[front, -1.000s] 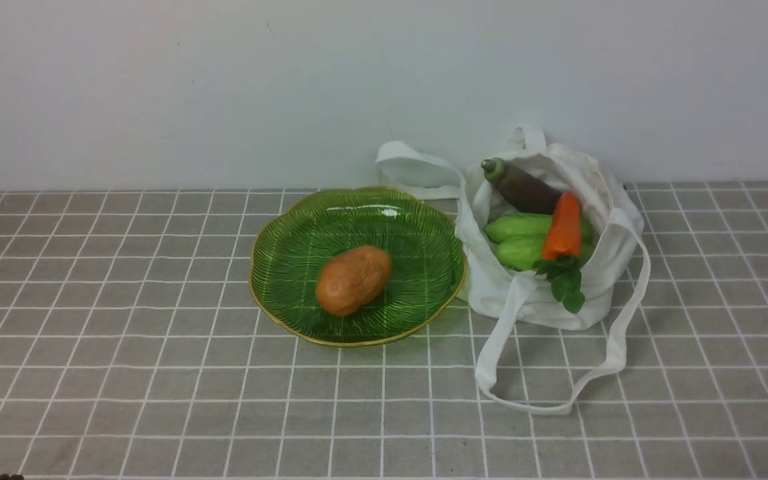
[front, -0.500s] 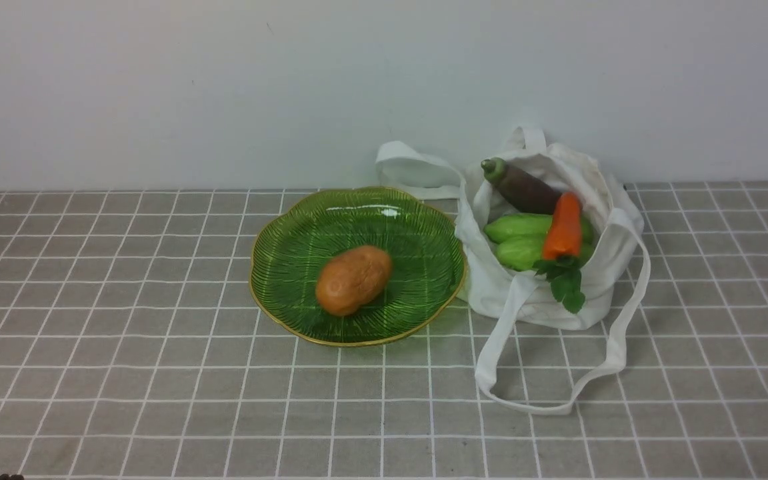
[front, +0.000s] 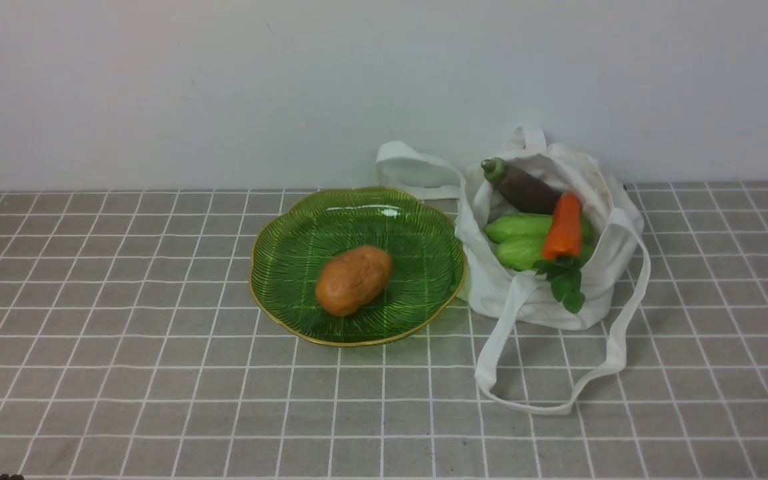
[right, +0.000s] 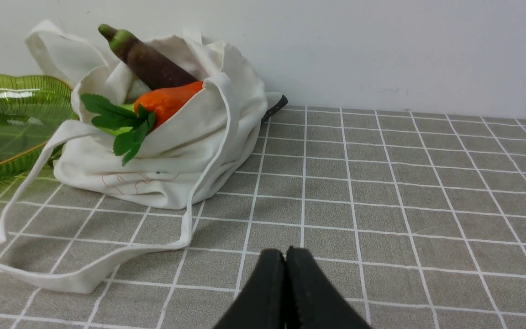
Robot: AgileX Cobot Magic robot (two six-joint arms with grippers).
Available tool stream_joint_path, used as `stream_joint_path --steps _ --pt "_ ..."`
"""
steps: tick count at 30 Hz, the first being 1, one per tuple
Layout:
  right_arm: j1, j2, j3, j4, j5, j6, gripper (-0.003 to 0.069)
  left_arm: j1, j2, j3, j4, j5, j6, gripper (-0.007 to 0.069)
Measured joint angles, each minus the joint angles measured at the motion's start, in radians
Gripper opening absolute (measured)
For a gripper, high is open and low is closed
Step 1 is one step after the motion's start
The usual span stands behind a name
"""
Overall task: Take vegetables from bag on grey coffee tablecloth place on plate.
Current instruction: 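Reach into the cloth bag and grasp a vegetable inside it with the right gripper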
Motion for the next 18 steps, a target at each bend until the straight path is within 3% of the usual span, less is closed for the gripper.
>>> stream_joint_path --steps 6,9,11,12,14,18 --pt "0.0 0.0 0.0 0.038 -0.008 0.029 -0.0015 0.0 0.0 0.0 0.0 0.0 0.0 -0.0005" --pt "0.0 0.0 0.001 0.366 -0.038 0.227 -0.0015 0.0 0.0 0.0 0.0 0.0 0.0 -0.0005" --pt "0.0 0.0 0.001 0.446 -0.044 0.272 -0.0015 0.0 0.0 0.0 0.0 0.0 0.0 -0.0005" --pt "0.0 0.0 0.001 0.601 -0.052 0.343 -0.0015 0.0 0.0 0.0 0.0 0.0 0.0 -0.0005" --pt "0.0 0.0 0.001 0.708 -0.061 0.372 -0.0015 0.0 0.0 0.0 0.0 0.0 0.0 -0.0005" --pt "0.0 0.0 0.001 0.791 -0.093 0.376 -0.0015 0.0 0.0 0.0 0.0 0.0 0.0 -0.0005"
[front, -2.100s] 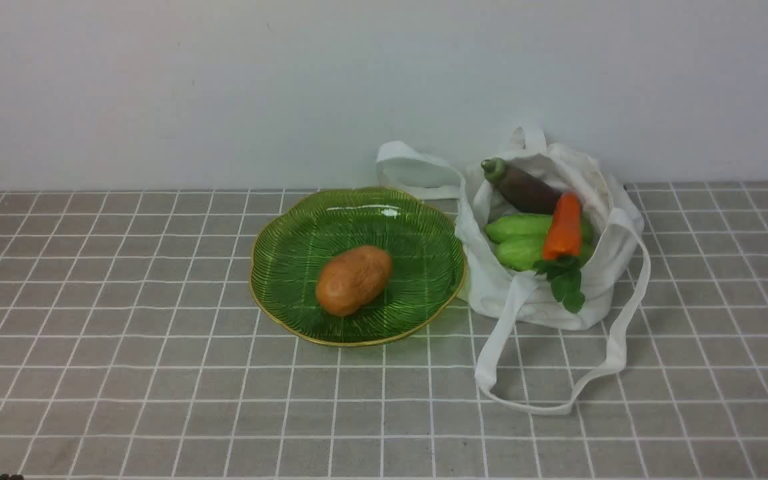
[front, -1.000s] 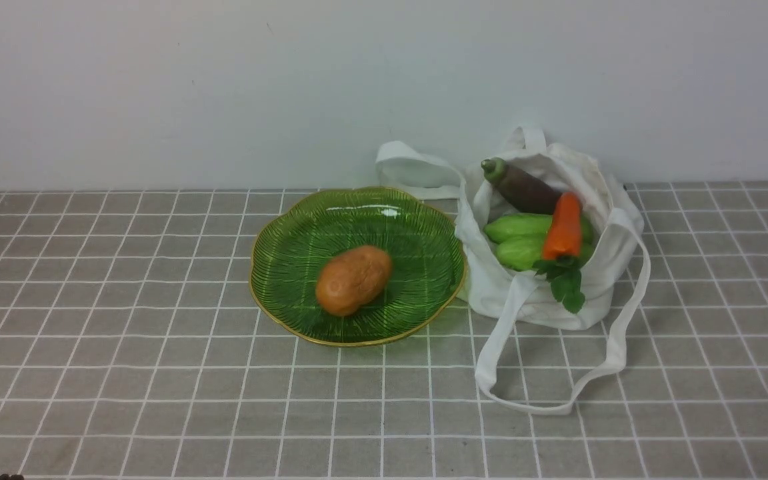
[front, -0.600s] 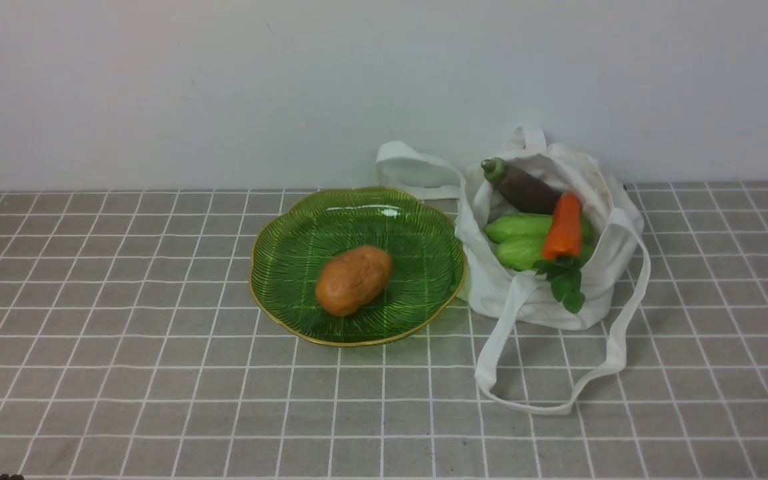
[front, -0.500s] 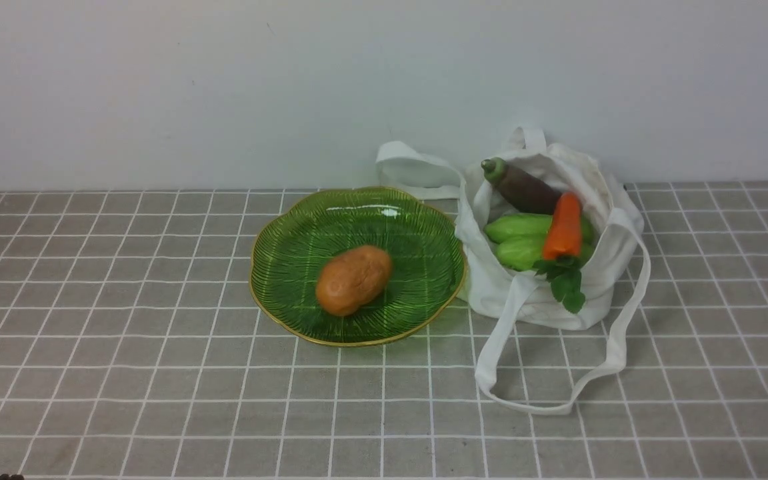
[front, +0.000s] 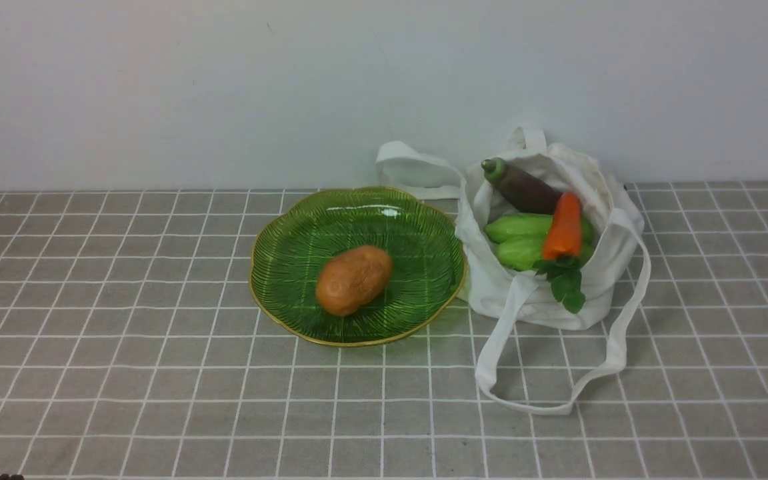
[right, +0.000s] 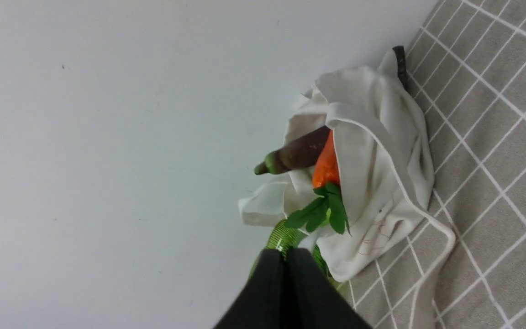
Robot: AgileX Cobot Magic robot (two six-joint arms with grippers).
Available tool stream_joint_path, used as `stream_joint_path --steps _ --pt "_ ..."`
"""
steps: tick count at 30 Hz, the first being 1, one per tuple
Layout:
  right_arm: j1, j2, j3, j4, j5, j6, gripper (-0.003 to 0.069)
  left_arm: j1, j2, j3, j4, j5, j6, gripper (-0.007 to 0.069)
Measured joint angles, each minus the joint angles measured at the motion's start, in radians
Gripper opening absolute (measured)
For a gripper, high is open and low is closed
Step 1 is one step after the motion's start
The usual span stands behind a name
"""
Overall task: Take vegetables from bag on grey coffee tablecloth place on plate.
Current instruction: 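Reach into the cloth bag and grasp a vegetable inside it with the right gripper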
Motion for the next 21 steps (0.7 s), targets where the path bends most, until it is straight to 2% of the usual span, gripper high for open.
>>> stream_joint_path --steps 6,9,12,14,15,18,20,21 --pt "0.0 0.001 -0.093 -0.011 -0.004 -0.166 -0.0015 0.0 0.0 0.0 0.0 0.0 0.0 -0.0005" --pt "0.0 0.096 -0.296 -0.08 0.018 -0.334 -0.0015 0.0 0.0 0.0 0.0 0.0 0.0 -0.0005" --pt "0.0 0.263 -0.443 -0.173 0.126 -0.407 -0.0015 0.0 0.0 0.0 0.0 0.0 0.0 -0.0005" --pt "0.0 0.329 -0.495 -0.221 0.193 -0.418 -0.0015 0.0 0.0 0.0 0.0 0.0 0.0 -0.0005" --pt "0.0 0.442 -0.556 -0.285 0.293 -0.418 -0.0015 0.0 0.0 0.0 0.0 0.0 0.0 -0.0005" --pt "0.0 0.649 -0.641 -0.385 0.446 -0.387 -0.0015 0.0 0.0 0.0 0.0 0.0 0.0 -0.0005" --pt "0.0 0.736 -0.672 -0.422 0.482 -0.37 -0.0013 0.0 0.0 0.0 0.0 0.0 0.0 -0.0005" --pt "0.0 0.858 -0.722 -0.462 0.506 -0.344 -0.0004 0.0 0.0 0.0 0.0 0.0 0.0 -0.0005"
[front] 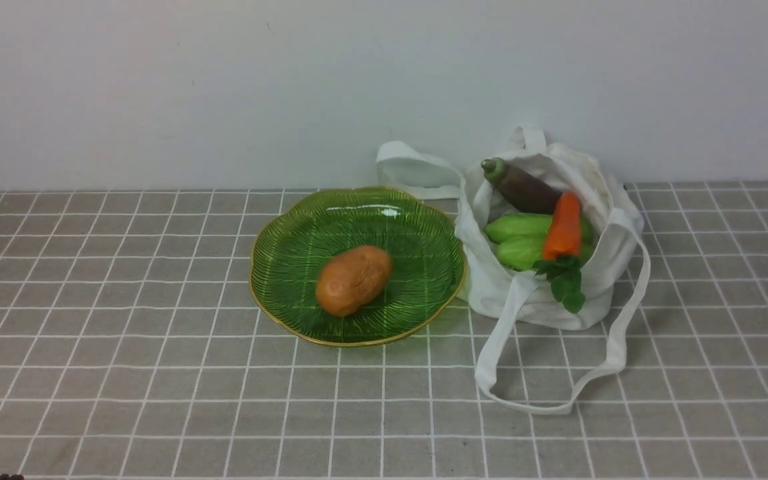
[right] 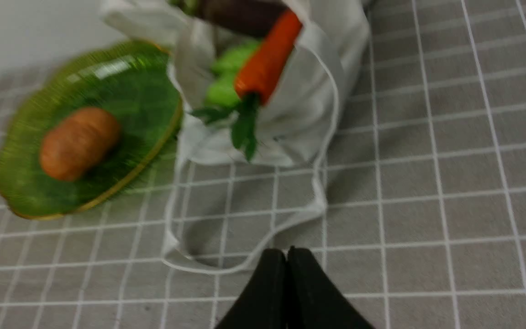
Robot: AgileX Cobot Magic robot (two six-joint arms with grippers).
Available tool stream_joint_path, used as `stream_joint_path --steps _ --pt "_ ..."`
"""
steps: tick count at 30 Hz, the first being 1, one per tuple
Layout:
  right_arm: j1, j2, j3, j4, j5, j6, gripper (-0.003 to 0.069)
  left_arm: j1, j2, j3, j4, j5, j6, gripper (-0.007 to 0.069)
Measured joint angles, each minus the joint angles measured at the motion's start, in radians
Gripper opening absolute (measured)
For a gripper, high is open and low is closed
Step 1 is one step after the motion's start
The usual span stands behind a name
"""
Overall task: Take vegetables from bag on grey coffee tablecloth place on plate.
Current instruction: 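Reach into the cloth bag and grasp a vegetable inside it with the right gripper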
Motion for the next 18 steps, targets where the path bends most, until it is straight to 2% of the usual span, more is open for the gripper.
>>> stream_joint_path --steps 2,8,11,14,18 --pt "0.0 0.078 -0.03 -0.012 0.005 0.007 0.0003 0.0 0.0 0.0 0.0 0.0 0.0 -0.0005" --pt "0.058 0.379 -0.224 -0.009 0.013 0.003 0.0097 0.0 0.0 0.0 0.0 0.0 0.0 -0.0005" --pt "0.132 0.51 -0.33 -0.002 0.011 0.006 0.0169 0.0 0.0 0.0 0.0 0.0 0.0 -0.0005" --pt "0.2 0.661 -0.455 -0.004 0.009 0.013 0.0273 0.0 0.0 0.0 0.0 0.0 0.0 -0.0005" --pt "0.215 0.793 -0.561 -0.035 0.005 0.05 0.0343 0.0 0.0 0.0 0.0 0.0 0.0 -0.0005"
